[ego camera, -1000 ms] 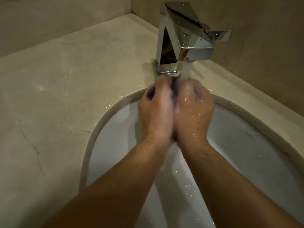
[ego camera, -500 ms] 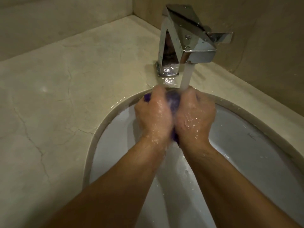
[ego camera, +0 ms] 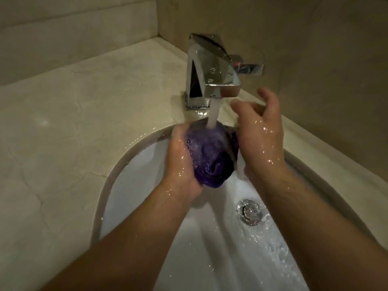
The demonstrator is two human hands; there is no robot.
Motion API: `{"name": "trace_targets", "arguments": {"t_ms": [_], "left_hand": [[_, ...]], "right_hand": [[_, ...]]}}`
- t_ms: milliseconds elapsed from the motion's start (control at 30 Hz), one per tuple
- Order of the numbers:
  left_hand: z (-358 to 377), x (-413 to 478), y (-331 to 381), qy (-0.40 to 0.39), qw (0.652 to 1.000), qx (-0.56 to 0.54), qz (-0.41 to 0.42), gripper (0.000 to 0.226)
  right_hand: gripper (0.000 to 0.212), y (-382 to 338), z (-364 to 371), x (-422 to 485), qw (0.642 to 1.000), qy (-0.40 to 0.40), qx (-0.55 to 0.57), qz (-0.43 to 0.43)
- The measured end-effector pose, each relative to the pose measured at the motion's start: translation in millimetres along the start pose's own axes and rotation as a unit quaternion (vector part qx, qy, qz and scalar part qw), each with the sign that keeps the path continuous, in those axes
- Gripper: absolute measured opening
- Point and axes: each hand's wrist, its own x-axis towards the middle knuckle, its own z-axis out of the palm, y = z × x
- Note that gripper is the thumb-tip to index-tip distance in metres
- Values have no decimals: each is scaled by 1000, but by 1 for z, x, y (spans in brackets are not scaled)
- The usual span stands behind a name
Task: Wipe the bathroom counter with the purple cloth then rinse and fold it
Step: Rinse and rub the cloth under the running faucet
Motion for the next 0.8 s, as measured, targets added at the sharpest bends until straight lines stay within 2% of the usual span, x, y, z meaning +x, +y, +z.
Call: {"name": "trace_targets", "arguments": {"t_ms": [100, 300, 467, 567, 667, 733, 800], "left_hand": [[-6, 3, -2, -16, 1000, 7, 17, 48], [-10, 9, -5, -30, 999, 24, 3, 43], [-4, 4, -3, -2, 1000, 28, 6, 44], [-3, 2, -4, 3, 999, 27, 17, 45], [-4, 3, -8, 13, 999, 34, 22, 44], [-4, 2, -8, 46, 997, 51, 47, 45], [-3, -1, -8, 78, 989, 84, 96, 42]], "right_hand": [[82, -10, -1, 9, 1000, -4, 6, -15], [60, -13, -15, 21, 1000, -21, 12, -14], [52, -10, -13, 15, 999, -14, 15, -49], [48, -7, -8, 6, 999, -14, 19, -39], [56, 15, -1, -9, 997, -21, -69, -18], [63, 31, 6, -25, 994, -46, -97, -2], [56, 42, 12, -40, 996, -29, -85, -3]]}}
